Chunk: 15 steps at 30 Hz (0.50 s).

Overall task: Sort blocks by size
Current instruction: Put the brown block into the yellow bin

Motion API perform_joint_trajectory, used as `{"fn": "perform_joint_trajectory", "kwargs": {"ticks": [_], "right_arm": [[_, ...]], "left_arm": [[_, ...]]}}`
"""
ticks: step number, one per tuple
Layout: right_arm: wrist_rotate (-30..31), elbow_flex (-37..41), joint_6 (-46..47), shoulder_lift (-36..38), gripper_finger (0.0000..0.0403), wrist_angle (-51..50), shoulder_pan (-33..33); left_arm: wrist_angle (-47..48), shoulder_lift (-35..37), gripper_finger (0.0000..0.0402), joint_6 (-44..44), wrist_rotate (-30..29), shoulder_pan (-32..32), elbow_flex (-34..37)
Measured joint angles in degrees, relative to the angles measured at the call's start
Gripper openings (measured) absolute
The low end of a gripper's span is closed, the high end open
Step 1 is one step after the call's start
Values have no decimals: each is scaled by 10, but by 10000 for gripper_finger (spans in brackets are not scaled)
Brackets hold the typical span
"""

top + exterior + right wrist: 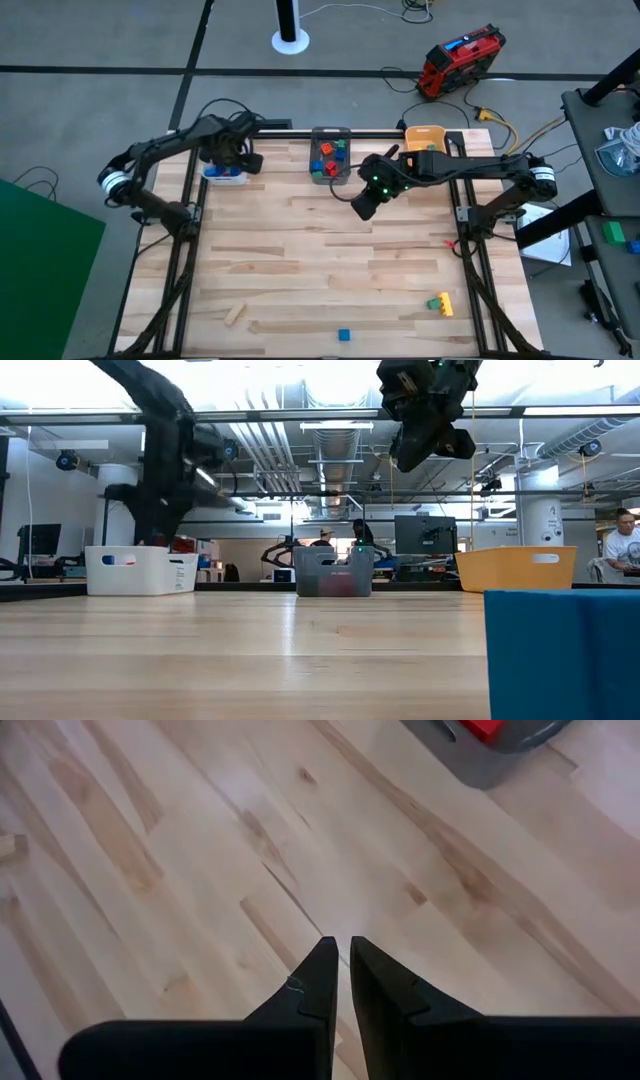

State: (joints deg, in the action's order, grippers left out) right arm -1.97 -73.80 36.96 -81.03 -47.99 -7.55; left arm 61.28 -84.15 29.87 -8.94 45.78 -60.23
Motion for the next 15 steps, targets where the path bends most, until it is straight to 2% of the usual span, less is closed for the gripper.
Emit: {"fn": "perform_joint_trajectory", "kwargs": {"ticks": [5, 10, 15], "right_arm": [[0, 1, -6, 0, 22, -13, 0], [-1, 1, -18, 0, 22, -31, 0], [-11, 1, -36, 2, 22, -31, 7]], "left_arm": [[2, 75, 178, 67, 61, -90, 0], [3, 134, 178, 188, 66, -229, 0], [8, 158, 178, 294, 67, -374, 0]]}}
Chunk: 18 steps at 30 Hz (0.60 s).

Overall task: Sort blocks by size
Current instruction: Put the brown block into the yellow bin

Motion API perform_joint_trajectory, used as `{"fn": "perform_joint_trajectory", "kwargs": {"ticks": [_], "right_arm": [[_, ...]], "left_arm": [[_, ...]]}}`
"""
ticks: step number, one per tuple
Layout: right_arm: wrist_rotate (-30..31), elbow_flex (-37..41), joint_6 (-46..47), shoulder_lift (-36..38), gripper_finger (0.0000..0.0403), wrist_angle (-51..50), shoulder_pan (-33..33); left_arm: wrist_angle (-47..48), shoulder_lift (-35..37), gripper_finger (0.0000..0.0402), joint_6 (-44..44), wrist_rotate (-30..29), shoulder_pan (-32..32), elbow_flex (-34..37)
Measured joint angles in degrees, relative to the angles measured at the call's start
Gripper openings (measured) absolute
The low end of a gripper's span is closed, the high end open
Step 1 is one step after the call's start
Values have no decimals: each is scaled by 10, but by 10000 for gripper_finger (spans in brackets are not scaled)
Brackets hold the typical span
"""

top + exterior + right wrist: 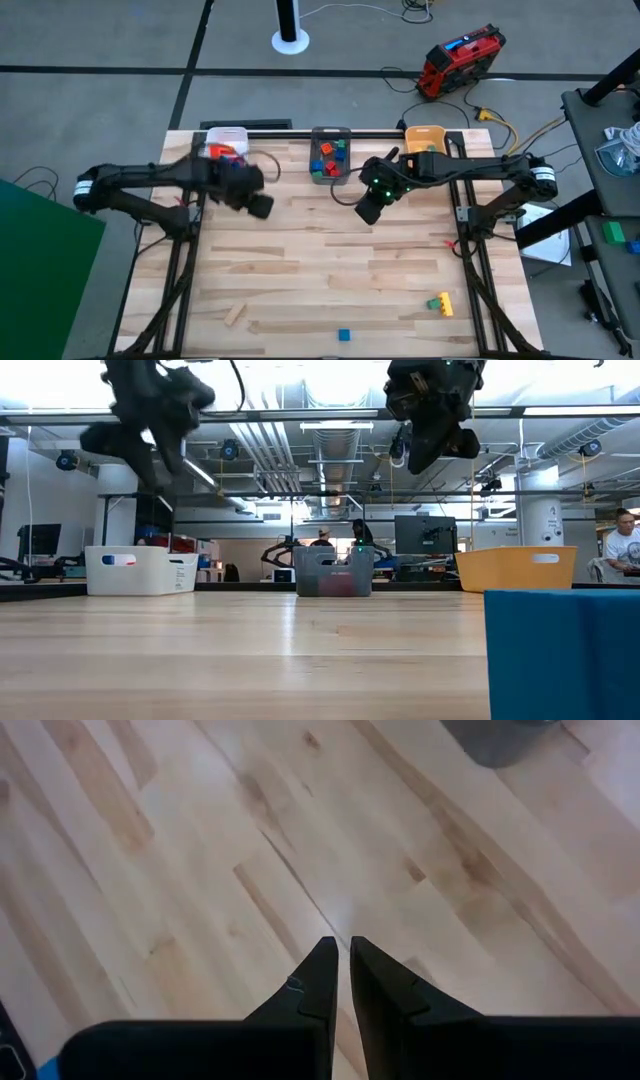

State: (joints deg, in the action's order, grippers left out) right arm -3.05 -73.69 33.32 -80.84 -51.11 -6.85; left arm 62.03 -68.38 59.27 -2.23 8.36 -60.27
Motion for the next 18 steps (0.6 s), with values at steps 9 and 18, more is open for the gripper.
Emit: {"fn": "perform_joint_trajectory", "kwargs": {"ticks": [9, 18], "right_arm": [[0, 0, -4, 0, 22, 0, 43], [-1, 0, -10, 0, 22, 0, 90]], "left_arm": [[0, -12, 178, 163, 8, -240, 0], [-1, -66, 178, 337, 77, -374, 0]]}}
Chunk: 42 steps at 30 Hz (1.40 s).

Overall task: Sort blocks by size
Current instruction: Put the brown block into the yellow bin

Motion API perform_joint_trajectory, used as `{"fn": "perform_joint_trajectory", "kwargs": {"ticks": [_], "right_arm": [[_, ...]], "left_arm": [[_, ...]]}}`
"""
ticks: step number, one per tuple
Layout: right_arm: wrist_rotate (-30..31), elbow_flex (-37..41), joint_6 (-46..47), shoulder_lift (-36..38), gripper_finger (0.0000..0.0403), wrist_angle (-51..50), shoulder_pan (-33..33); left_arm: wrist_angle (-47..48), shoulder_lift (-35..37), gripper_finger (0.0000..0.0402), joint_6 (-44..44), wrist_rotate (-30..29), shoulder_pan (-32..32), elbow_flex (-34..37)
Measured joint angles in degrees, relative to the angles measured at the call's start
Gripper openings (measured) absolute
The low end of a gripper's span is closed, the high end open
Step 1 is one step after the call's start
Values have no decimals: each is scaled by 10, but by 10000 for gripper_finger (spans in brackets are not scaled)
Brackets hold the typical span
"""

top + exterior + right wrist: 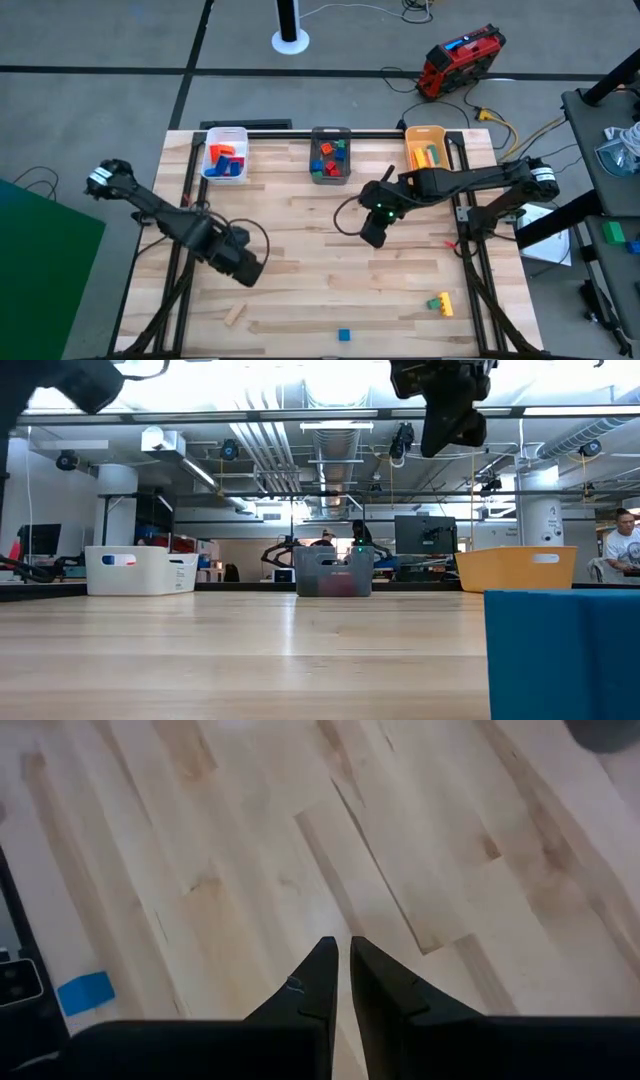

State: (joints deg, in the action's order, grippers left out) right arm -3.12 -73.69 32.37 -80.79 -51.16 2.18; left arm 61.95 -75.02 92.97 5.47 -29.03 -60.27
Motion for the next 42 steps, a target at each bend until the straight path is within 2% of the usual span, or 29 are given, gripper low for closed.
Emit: {"fn": "perform_joint_trajectory", "kwargs": {"ticks": [11, 22, 28, 32, 42], "right_arm": [[1, 0, -9, 0, 22, 0, 3], [0, 0, -24, 0, 22, 0, 3], [-4, 0, -25, 0, 22, -13, 3], [-4, 0, -26, 1, 22, -17, 3], [-4, 0, -31, 1, 22, -24, 3]], "left_arm": [[-26, -101, 183, 26, 42, -52, -27], [-31, -203, 233, 22, 76, -62, -80], [-33, -247, 245, 9, 84, -80, -103], [-41, -271, 245, 7, 119, -90, -98], [-111, -290, 245, 14, 121, -108, -52]]}}
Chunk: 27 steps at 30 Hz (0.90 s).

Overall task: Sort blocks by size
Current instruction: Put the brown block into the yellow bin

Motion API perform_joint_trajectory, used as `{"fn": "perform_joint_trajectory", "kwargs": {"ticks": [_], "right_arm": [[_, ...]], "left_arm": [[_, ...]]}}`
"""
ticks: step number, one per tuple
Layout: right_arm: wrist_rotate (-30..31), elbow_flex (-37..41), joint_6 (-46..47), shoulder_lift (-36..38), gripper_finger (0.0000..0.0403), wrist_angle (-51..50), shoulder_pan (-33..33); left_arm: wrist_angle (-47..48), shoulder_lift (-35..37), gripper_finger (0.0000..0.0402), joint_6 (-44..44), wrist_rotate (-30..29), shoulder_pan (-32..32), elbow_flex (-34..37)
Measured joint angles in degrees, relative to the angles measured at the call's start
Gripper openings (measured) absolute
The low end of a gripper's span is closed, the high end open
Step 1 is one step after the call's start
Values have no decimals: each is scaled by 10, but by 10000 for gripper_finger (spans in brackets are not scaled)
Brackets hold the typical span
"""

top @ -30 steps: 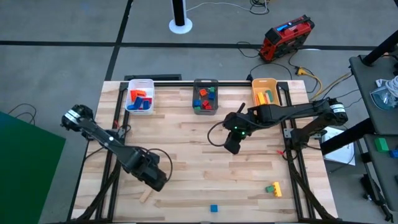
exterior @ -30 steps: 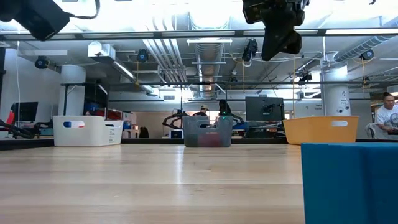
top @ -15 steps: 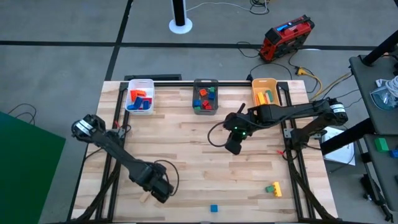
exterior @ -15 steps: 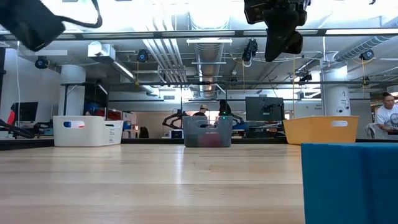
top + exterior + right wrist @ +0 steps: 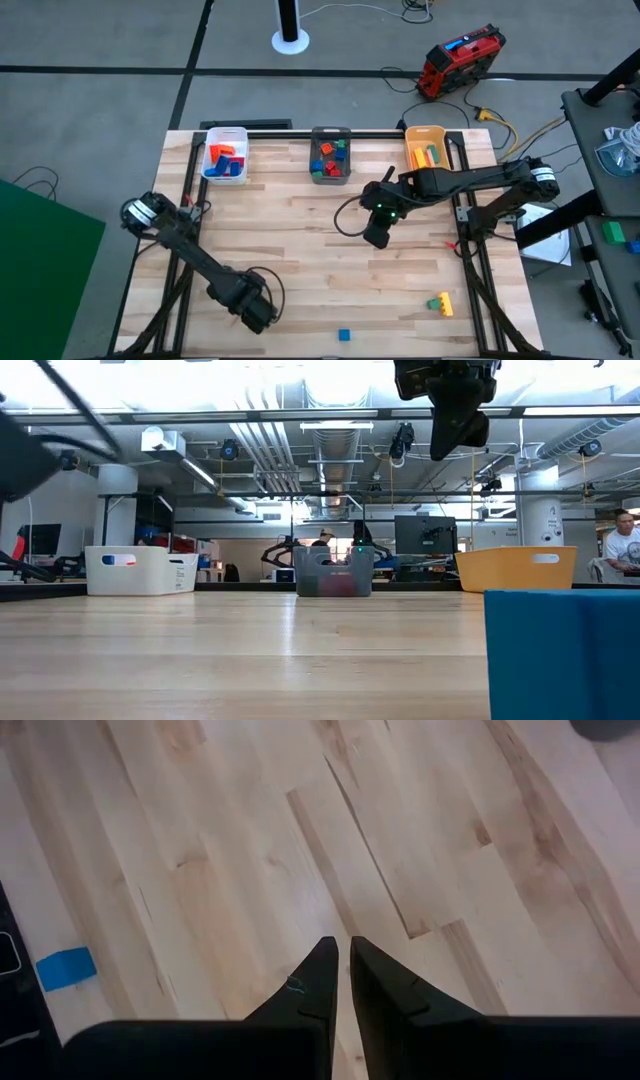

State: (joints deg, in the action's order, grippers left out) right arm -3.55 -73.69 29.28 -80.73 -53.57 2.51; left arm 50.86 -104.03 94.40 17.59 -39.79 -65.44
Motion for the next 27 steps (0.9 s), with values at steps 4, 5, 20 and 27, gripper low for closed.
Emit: {"fn": "perform_joint_trajectory", "kwargs": {"ticks": [4, 5, 20, 27], "right_arm": [[0, 0, 1, 0, 22, -2, 1], [0, 0, 1, 0, 22, -2, 2], [0, 1, 0, 0, 22, -2, 3], [1, 7, 1, 0, 22, -2, 3]], "left_arm": [[-12, 0, 245, 15, 0, -13, 20], [-12, 0, 245, 22, 0, -15, 24], [-62, 1, 214, 42, -11, -56, 52], [-78, 1, 121, 36, -15, -59, 55]]}}
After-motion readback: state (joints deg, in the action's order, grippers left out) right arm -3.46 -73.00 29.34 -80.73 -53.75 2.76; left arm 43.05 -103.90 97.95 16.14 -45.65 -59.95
